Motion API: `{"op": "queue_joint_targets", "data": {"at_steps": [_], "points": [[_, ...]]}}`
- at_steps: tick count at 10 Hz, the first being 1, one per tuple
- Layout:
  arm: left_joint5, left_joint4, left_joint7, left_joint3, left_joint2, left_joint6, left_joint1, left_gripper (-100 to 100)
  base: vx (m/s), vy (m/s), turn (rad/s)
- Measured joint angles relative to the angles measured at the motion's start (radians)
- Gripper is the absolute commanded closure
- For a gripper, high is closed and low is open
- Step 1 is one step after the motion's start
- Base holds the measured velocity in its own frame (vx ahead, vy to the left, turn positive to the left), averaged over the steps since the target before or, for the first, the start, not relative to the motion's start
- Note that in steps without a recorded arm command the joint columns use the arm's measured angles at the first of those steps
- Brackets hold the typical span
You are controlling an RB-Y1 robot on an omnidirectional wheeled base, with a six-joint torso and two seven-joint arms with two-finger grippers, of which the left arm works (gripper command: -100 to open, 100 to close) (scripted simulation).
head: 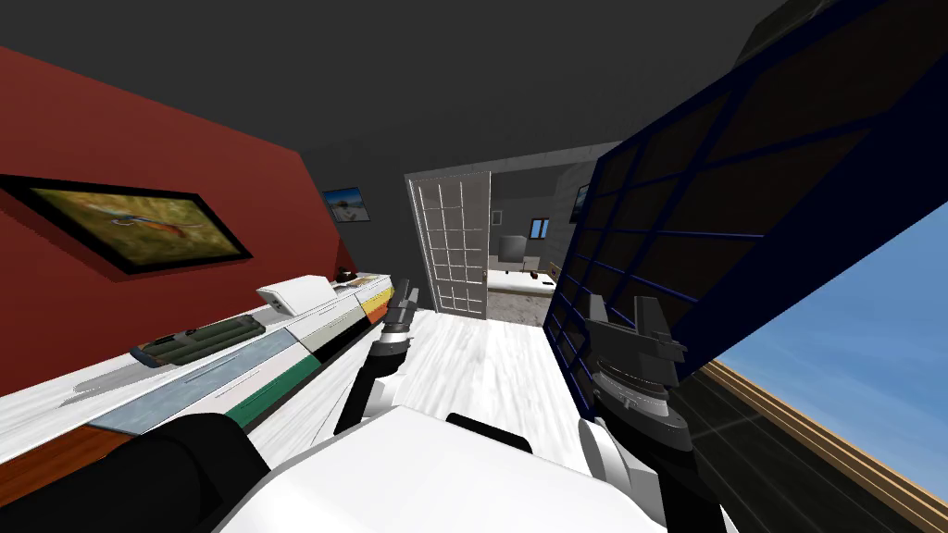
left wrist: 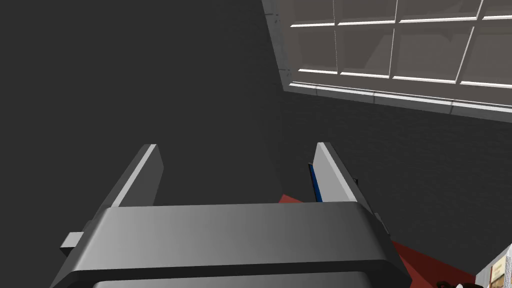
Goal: Pull the door open
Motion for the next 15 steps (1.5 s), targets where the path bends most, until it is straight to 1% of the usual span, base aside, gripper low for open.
{"op": "queue_joint_targets", "data": {"at_steps": [1,3,5,6,7,8,11,14,15], "points": [[-0.003,0.030,-0.011,0.007,0.006,-0.010,-0.010,-100,0.168,-0.022,-0.050],[-0.012,0.052,-0.048,0.016,0.017,-0.015,-0.010,-100,0.152,-0.003,-0.041],[-0.018,0.100,-0.081,0.032,0.030,-0.029,-0.024,-100,0.143,-0.012,-0.046],[-0.023,0.115,-0.098,0.035,0.032,-0.031,-0.030,-100,0.133,-0.037,-0.050],[-0.029,0.133,-0.118,0.038,0.035,-0.039,-0.028,-100,0.123,-0.023,-0.041],[-0.033,0.156,-0.137,0.045,0.040,-0.048,-0.033,-100,0.125,-0.023,-0.036],[-0.045,0.220,-0.192,0.067,0.053,-0.060,-0.055,-100,0.131,-0.021,-0.051],[-0.057,0.288,-0.244,0.083,0.061,-0.089,-0.065,-100,0.097,0.000,-0.041],[-0.062,0.308,-0.261,0.089,0.063,-0.095,-0.072,-100,0.097,-0.009,-0.044]]}}
